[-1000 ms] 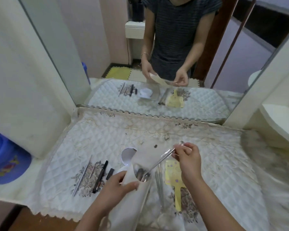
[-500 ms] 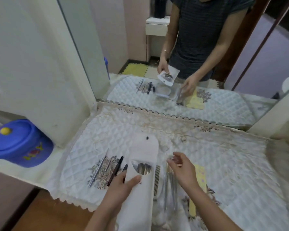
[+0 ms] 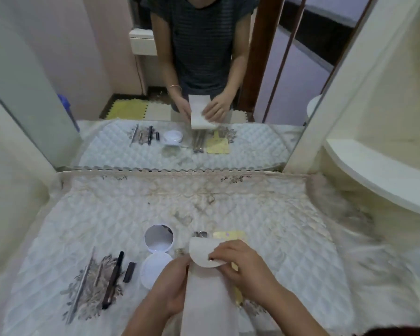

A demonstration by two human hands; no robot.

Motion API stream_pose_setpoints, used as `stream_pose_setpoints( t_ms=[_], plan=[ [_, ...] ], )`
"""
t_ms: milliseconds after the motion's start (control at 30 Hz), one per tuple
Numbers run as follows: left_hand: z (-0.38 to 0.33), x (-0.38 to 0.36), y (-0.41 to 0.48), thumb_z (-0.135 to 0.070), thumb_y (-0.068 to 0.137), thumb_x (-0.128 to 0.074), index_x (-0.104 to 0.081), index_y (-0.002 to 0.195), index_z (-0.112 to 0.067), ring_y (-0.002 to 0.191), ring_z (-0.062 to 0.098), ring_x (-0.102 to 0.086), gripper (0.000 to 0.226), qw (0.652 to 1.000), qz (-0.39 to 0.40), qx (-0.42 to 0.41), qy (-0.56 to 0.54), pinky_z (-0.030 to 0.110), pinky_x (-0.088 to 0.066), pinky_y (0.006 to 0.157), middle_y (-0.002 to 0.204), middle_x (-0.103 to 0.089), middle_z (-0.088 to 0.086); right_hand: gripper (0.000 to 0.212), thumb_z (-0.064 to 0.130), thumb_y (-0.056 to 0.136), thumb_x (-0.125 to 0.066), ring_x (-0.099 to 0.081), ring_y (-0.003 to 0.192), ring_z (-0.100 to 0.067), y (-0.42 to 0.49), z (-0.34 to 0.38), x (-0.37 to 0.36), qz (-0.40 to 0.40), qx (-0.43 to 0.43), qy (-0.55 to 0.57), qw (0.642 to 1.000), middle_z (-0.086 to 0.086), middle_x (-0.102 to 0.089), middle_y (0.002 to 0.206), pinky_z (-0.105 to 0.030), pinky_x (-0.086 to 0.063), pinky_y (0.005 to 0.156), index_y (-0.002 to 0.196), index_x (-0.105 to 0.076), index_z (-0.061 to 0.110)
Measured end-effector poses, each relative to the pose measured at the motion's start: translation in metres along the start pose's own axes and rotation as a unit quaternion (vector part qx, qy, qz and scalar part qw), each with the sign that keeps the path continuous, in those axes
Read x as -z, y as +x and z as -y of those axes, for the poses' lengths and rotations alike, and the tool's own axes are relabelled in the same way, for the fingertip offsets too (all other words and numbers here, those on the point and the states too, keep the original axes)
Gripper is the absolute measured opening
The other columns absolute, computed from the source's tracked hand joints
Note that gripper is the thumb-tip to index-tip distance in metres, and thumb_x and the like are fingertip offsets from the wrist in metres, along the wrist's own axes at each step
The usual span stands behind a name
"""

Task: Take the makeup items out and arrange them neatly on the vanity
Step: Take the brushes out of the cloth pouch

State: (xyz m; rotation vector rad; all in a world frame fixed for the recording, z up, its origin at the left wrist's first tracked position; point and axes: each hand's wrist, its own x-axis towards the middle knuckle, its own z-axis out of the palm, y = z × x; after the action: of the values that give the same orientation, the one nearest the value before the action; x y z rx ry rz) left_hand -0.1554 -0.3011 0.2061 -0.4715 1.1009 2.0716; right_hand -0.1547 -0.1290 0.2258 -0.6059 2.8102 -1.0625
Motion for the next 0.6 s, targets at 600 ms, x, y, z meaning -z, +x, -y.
stream_pose_setpoints(
  t_ms=[600],
  plan=[
    [0.048, -0.073, 0.058, -0.013, 0.075, -0.064, -0.068, 0.093, -0.013, 0.082, 0.022, -0.071, 0.018, 0.963, -0.085, -0.095, 0.239, 0.033, -0.057, 0.071, 0.085, -0.077, 0.005, 0.028, 0.016, 0.086, -0.061, -0.071, 0.083, -0.018, -0.055, -0.049, 0.0, -0.14, -0.406, 0.481, 0.765, -0.01, -0.074, 0.094, -0.029, -0.057, 0.072, 0.113, -0.058, 0.008]
  ],
)
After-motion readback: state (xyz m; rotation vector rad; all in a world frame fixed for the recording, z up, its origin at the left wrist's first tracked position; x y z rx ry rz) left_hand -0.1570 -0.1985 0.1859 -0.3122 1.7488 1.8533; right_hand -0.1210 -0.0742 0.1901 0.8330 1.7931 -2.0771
